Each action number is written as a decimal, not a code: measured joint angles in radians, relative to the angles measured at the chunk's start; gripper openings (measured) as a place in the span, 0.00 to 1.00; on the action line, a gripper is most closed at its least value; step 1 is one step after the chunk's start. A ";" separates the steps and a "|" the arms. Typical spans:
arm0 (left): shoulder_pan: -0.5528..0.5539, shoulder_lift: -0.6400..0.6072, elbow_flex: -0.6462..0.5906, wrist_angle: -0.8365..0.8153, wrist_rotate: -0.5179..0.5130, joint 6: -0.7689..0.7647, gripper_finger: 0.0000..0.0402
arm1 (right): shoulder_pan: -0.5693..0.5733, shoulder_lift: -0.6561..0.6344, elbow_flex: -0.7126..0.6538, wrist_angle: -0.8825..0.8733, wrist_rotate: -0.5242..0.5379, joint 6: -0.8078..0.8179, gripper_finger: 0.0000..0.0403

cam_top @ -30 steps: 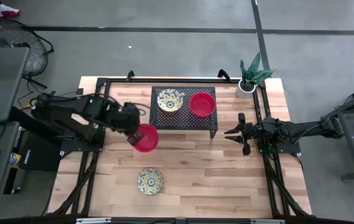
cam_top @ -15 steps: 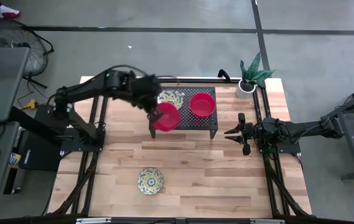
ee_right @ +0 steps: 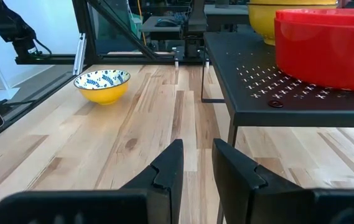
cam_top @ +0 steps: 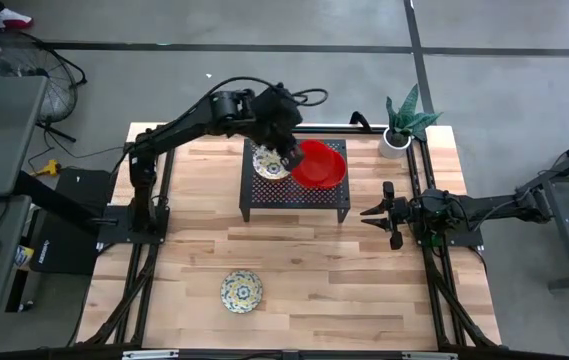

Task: Pick & Place Mini bowls
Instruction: Stack the red bowl on the red bowl on the shelf

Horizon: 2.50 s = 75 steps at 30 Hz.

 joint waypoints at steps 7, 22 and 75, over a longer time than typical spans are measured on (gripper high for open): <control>0.039 0.043 -0.006 0.079 0.044 -0.019 0.00 | 0.000 0.001 0.000 0.000 0.000 0.000 0.18; 0.061 0.130 -0.002 0.171 0.075 -0.030 0.00 | 0.000 0.000 0.000 0.000 0.000 0.000 0.18; 0.059 0.139 -0.004 0.186 0.046 0.166 0.30 | 0.000 0.000 0.000 0.000 0.000 0.000 0.18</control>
